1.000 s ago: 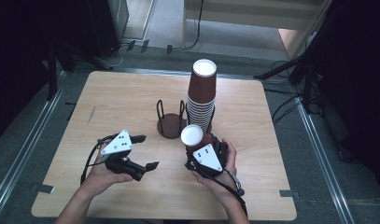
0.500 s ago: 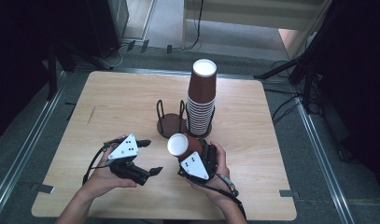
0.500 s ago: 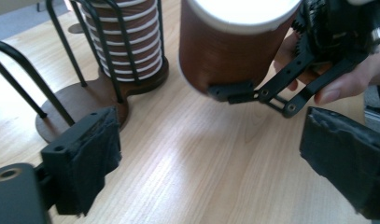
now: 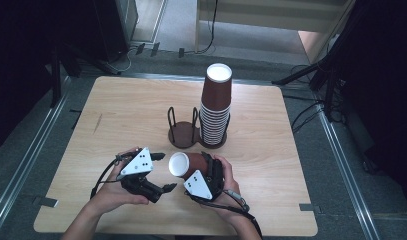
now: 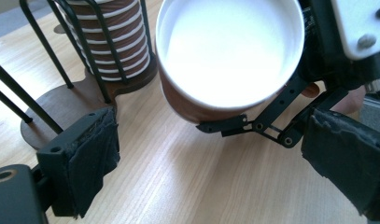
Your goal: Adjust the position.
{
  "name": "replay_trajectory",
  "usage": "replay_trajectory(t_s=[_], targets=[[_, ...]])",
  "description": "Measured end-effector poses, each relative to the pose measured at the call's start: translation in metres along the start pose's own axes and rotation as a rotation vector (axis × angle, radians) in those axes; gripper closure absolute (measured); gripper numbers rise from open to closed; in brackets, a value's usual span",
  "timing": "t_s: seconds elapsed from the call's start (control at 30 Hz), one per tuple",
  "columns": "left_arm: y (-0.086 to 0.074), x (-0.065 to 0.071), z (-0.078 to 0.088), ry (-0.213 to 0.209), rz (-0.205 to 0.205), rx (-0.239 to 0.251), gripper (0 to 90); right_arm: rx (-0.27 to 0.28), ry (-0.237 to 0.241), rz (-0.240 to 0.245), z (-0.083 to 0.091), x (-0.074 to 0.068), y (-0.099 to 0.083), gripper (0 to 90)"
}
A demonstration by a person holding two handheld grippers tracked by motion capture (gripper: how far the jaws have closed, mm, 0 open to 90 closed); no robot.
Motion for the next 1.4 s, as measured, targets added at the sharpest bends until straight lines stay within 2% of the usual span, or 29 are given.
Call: replay_trajectory(t_s=[0.57,0.7,0.8,1.0,1.2,1.4], targets=[[-0.004,0.008,-0.005,-0.023,-0.056,-0.029,7.8,-0.002,0.080,0.085,0.000,-0.018,0.007,13.0],[-0.005,0.010,-0.005,-0.029,-0.066,-0.036,7.9,-0.002,0.086,0.125,0.000,-0.022,0.010,12.9],[-0.006,0.012,-0.006,-0.023,-0.088,-0.038,12.2,0.007,0.102,0.133,0.001,-0.025,0.012,12.8],[-0.007,0.013,-0.006,-0.033,-0.095,-0.035,13.9,0.010,0.104,0.160,0.002,-0.027,0.014,12.7],[-0.009,0.015,-0.007,-0.045,-0.101,-0.057,14.8,0.029,0.123,0.157,0.004,-0.029,0.018,12.5],[-0.009,0.015,-0.006,-0.044,-0.111,-0.051,18.9,0.037,0.135,0.165,0.005,-0.031,0.018,12.4]])
Point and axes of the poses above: each handheld gripper's, and its own axes: z roughly backward along the jaws, y roughly out of its top, x roughly to its right, the point moved 5 cm from there along -z, roughly forward along the jaws, and after that the axes turned 12 degrees about z, right-handed, at the moved point
